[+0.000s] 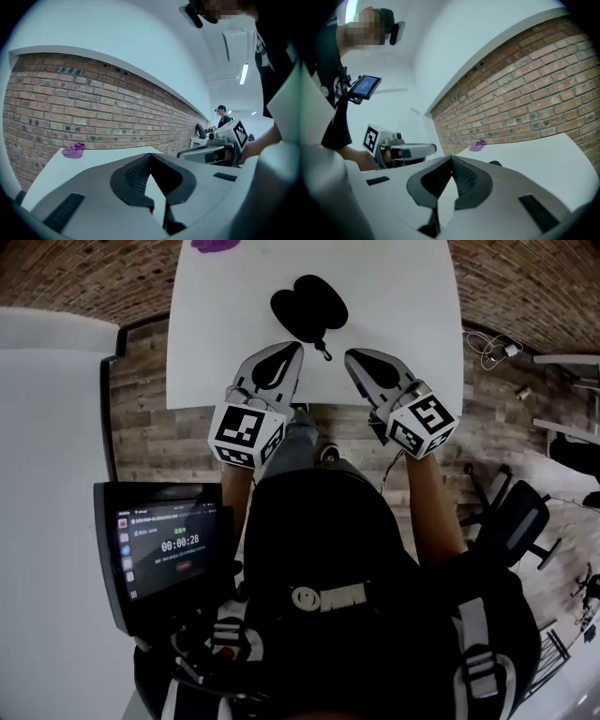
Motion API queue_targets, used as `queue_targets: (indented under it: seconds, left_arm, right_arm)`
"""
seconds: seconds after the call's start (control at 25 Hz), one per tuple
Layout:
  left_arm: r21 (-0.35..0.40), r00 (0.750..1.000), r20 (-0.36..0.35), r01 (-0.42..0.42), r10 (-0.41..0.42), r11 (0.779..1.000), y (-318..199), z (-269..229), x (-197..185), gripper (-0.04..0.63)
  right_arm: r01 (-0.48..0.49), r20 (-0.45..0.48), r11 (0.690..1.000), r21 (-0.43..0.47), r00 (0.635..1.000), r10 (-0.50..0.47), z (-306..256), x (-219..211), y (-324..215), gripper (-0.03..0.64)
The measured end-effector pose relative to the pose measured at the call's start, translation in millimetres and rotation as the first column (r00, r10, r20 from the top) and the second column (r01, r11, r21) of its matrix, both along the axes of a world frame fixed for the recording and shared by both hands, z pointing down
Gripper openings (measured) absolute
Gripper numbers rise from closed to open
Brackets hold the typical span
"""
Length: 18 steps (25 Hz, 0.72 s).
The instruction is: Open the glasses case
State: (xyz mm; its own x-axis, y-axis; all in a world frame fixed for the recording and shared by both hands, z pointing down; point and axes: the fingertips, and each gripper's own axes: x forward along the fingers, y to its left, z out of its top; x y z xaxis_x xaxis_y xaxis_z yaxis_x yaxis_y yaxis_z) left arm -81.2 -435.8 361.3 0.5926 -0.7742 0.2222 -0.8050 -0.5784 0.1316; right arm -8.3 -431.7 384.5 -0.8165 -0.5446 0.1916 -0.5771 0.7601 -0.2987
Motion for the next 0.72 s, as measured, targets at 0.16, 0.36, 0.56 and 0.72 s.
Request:
queue_targets:
  seconds: [0.16, 0.36, 0.56, 0.72]
  left_arm:
    - [0.011, 0.999, 0.006, -0.04, 0.04, 0.999, 60, -3, 36, 0.005]
    - [0.027, 0.997, 0.037, -0.076, 0.075, 0.997, 117, -12, 69, 0.005]
    - [0.007, 0.997, 0.046, -0.06, 0.06, 0.998, 167, -21, 83, 0.005]
    - [-0.001, 0.996, 0.073, -0.06, 0.06, 0.998, 186, -19, 81, 0.005]
  right_arm:
    - [0.003, 0.061, 1.0, 0.019, 0.998, -0.004, -17, 32, 60, 0.006]
    - [-0.076, 0.135, 0.997, -0.018, 0.988, 0.077, -24, 66, 109, 0.006]
    - [-0.132, 0.167, 0.991, -0.001, 0.977, 0.13, -33, 78, 163, 0.006]
    - [-0.112, 0.102, 0.993, 0.033, 0.989, 0.108, -31, 65, 187, 0.006]
